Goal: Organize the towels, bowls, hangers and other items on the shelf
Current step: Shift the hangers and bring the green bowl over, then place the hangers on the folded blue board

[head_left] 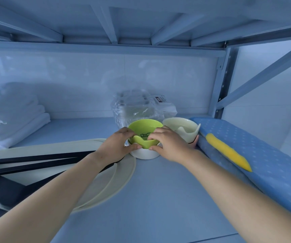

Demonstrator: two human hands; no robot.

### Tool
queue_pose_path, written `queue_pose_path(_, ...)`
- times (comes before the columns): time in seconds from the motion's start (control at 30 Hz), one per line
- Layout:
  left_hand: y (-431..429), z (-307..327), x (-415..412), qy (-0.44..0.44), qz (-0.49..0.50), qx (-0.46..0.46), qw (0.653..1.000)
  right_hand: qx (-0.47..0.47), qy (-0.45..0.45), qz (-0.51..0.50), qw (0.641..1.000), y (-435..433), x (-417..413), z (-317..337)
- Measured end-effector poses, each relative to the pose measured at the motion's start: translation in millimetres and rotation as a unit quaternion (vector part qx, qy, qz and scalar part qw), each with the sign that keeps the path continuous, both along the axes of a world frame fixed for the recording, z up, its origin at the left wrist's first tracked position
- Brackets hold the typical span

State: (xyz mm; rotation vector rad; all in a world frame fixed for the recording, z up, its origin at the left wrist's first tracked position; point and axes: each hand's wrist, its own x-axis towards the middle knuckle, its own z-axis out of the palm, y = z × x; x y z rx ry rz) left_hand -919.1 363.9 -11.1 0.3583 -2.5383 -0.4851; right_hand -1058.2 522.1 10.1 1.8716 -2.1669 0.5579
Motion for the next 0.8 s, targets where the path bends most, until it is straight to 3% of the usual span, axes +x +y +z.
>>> queue_pose_path(0.33,16,-1,15,-0.006,0.075,-0.018,0.997,-0.004,-0.019,-0.012,1.0,0,4,2)
queue_pose_path(0.57,16,-4,47,-0.037,0.148,-0.019,0.988,-0.071,0.04,-0.02,0.996,2,20,6)
queue_pose_path(0.7,20,-7,77,-0.06,0.18,-0.027,0.981,-0.123,0.016,0.051,0.991,-3,41,1)
queue_pose_path(0.8,24,-6,106,-0.078,0.199,-0.029,0.977,-0.088,-0.024,0.111,0.99,-11,61,-7)
